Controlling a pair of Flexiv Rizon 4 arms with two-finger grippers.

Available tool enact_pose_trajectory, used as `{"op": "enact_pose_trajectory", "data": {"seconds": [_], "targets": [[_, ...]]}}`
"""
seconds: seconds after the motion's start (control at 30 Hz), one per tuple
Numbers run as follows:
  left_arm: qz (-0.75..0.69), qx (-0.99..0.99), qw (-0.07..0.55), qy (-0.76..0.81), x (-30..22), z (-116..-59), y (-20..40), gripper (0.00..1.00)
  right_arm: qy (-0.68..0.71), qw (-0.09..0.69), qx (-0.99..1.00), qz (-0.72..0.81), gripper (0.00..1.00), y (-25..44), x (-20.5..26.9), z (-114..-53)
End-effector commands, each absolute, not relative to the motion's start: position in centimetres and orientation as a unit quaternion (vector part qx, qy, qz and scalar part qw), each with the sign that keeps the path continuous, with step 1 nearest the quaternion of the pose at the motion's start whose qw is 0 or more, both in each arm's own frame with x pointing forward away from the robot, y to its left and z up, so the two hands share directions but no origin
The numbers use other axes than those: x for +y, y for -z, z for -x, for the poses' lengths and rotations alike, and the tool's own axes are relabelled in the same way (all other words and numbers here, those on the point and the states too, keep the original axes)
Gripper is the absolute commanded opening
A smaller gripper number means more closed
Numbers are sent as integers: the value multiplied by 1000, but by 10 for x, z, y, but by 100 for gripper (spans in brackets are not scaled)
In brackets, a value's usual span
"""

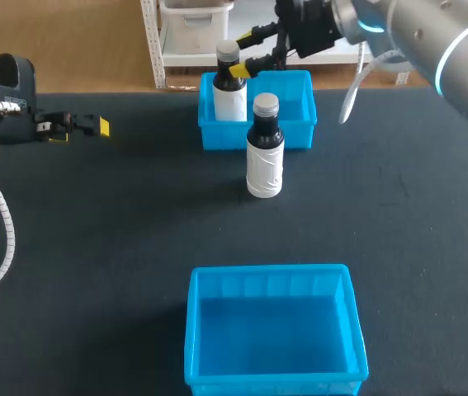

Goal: Pick up the bottle, and place it in the far bin if it is heavy, or in the near bin if it is light.

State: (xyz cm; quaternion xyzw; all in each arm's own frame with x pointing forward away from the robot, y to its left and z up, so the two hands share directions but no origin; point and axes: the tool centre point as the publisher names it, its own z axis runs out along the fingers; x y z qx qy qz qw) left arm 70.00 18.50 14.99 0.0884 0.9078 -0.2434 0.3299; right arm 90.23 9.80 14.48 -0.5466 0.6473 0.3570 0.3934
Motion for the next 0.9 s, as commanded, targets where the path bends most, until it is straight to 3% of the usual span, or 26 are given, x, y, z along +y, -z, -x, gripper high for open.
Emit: {"op": "enact_pose_trajectory", "data": {"seconds": [0.03,0.9], "targets": [[-88,908,330,243,185,-700,-150,100,-406,354,619,572,100,-154,75,-901],[-88,908,330,243,185,-700,-150,100,-379,397,656,518,100,-178,-35,-818]]}}
